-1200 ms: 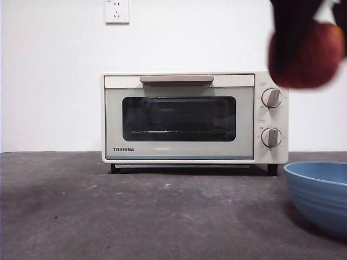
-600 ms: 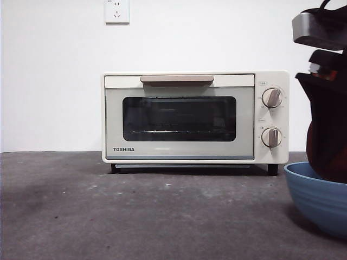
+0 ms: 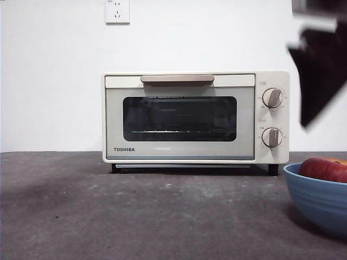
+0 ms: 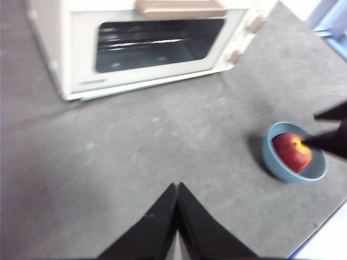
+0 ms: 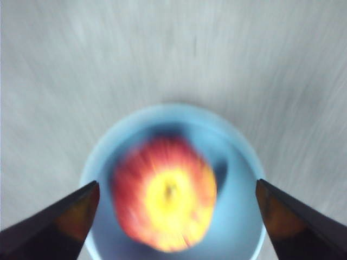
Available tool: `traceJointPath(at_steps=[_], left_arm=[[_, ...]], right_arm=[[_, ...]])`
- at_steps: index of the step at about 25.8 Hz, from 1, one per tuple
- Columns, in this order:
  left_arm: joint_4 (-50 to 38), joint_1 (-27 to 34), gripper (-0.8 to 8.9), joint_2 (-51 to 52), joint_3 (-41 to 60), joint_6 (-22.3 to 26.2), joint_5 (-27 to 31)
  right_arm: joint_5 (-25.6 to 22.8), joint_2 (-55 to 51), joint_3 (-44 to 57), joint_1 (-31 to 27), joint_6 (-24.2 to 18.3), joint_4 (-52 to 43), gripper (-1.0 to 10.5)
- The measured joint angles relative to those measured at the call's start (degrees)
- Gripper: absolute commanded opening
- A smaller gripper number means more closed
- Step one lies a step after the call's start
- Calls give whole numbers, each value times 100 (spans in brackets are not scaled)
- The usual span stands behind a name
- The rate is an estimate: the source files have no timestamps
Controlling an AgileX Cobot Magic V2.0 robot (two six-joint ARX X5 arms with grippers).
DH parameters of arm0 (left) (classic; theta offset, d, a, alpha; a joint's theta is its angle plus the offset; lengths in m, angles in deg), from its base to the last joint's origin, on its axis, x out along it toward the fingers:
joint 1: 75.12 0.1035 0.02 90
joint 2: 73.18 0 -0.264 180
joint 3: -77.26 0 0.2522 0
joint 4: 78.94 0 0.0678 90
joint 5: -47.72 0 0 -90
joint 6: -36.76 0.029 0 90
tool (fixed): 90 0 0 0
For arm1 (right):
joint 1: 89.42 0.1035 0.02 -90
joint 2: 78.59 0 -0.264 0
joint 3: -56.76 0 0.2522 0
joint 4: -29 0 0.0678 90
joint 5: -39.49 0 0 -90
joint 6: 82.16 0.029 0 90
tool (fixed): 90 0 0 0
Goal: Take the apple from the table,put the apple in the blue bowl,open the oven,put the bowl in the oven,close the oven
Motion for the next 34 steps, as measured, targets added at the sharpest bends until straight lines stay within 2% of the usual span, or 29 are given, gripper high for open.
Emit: traceJointPath(at_steps=[4,8,11,21,34], left_arm=[[-1071,-459,7,-855,-116,-164,28],[-2151,-713,7,-2092,-605,-199,264],[-2634,-726,7,-2999,-1115,-214,273],[-2892,-824,7,-4909,-2608,-140,284],[-3298,-957,7,-5801,-2857,-92,398]], right_arm=[[-2,-343,-673,0,-17,586,459],[-31,-868,-695,-72,-9,1392,459],[-42,-1287,-695,-179,37,1563,459],[-44,-1904,-695,-345,221,1915,459],[-46,-1978,-695,-358,315,1934,458]])
